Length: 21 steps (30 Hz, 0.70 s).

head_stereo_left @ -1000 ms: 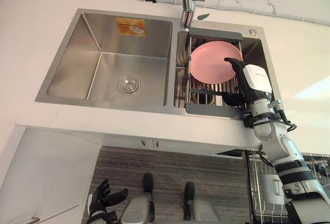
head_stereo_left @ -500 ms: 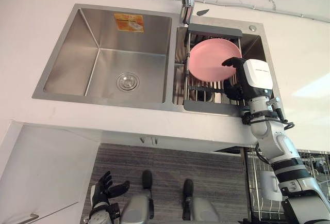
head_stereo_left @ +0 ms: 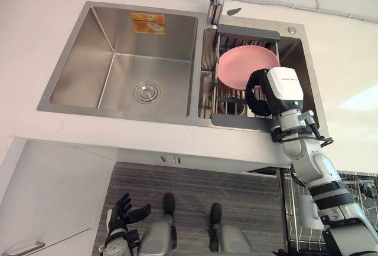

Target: Walk over to the sink, pick up the cup, carry it to the dishwasher, place the cup inside the dishwasher, then close the dishwasher door

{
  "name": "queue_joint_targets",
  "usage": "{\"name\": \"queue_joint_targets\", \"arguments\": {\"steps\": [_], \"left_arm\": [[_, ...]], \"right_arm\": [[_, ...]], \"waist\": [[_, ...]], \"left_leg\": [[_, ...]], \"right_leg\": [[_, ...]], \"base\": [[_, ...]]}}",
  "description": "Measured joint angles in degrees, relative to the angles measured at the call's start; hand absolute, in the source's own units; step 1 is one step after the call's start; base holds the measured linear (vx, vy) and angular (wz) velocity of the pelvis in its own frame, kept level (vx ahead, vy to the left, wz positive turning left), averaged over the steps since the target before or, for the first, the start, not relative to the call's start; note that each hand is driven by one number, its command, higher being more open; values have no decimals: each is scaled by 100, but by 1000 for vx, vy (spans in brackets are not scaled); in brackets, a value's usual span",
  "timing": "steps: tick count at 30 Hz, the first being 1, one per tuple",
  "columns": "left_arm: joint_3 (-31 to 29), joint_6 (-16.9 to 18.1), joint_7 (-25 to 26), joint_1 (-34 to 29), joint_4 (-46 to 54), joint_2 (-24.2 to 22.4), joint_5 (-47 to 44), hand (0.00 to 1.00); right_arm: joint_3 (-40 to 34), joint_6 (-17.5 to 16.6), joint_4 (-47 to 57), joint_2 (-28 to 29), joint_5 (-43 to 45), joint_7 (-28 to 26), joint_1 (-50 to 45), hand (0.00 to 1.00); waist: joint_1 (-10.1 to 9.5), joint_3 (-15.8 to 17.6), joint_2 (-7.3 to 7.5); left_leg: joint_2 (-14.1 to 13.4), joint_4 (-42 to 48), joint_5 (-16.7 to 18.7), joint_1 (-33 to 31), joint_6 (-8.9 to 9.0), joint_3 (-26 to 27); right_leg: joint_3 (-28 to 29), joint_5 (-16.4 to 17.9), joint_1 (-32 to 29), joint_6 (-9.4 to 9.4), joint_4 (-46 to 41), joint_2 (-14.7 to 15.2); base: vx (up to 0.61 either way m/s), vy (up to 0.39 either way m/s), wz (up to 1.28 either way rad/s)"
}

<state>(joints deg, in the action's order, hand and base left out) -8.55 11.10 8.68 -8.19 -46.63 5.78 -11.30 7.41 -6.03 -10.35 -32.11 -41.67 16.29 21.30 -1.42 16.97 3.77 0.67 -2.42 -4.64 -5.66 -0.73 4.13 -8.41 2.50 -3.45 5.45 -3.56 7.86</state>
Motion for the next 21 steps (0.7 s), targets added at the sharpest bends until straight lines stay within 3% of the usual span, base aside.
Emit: {"name": "queue_joint_targets", "arguments": {"steps": [13,21], "left_arm": [[-8,-41,-29,-56,5,-4,22,90],[-5,-82,-47,-109,-42,7,185,90]], "right_arm": [[-762,-207,1616,76,219,147,-409,30],[-939,-326,2030,106,227,172,-982,30]], "waist": [[82,-8,-2],[111,-167,-2]], "left_leg": [[-12,-176,16,421,20,123],[-22,-252,26,616,36,180]], "right_leg": [[130,-1,302,2,75,-4],[175,0,454,2,134,-30]], "base": [[17,5,-5],[-14,1,-5]]}}
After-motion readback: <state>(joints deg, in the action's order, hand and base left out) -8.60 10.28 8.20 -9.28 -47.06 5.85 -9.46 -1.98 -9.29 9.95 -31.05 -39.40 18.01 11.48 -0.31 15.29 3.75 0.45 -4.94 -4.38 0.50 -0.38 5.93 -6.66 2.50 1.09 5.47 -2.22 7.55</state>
